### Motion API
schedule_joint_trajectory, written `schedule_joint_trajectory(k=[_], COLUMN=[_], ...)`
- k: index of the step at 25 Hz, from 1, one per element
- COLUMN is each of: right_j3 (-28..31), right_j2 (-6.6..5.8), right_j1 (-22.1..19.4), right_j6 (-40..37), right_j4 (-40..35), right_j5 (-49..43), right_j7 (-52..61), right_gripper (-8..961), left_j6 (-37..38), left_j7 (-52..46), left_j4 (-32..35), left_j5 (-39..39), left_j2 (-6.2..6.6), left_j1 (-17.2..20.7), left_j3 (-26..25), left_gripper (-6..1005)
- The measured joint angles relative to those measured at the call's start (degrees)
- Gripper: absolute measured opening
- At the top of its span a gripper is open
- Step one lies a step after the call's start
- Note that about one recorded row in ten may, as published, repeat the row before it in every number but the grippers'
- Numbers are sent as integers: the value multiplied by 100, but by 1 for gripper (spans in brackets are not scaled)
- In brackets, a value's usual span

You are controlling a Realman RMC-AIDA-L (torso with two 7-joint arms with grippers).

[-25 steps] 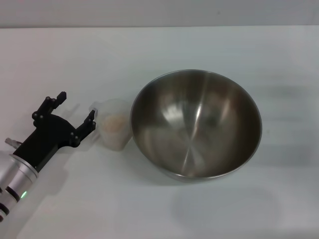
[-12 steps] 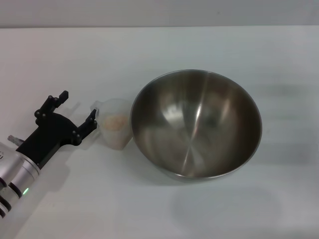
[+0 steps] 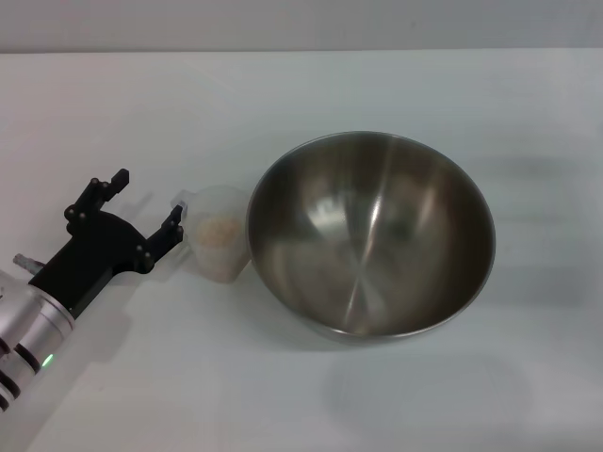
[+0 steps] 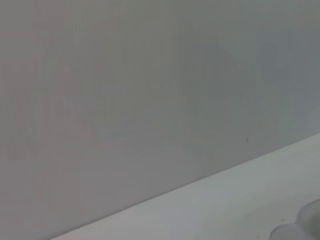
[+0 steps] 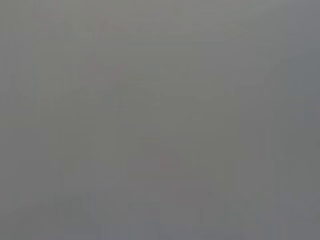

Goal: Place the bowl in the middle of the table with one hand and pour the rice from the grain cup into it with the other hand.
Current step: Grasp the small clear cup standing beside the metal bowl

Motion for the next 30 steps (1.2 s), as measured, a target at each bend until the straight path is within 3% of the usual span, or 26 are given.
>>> schedule_joint_trajectory(k=[18,21,30], right_j3=[0,0,0], right_j2=[14,14,20], right_j1=[-8,-10,-31], right_j6=[5,5,-15], right_j4=[0,0,0], right_j5=[-15,-15,-15], right_j7=[0,0,0], right_gripper=[542,542,542], left_j6=[-136,-139,-145], left_j7=[38,39,42], left_j4=[-68,-72,-193], left_j5=[-34,-28,-4], left_j2=[-30,-37,-52], left_j1=[40,41,32], left_j3=[-21,-23,8], left_gripper=[709,505,92])
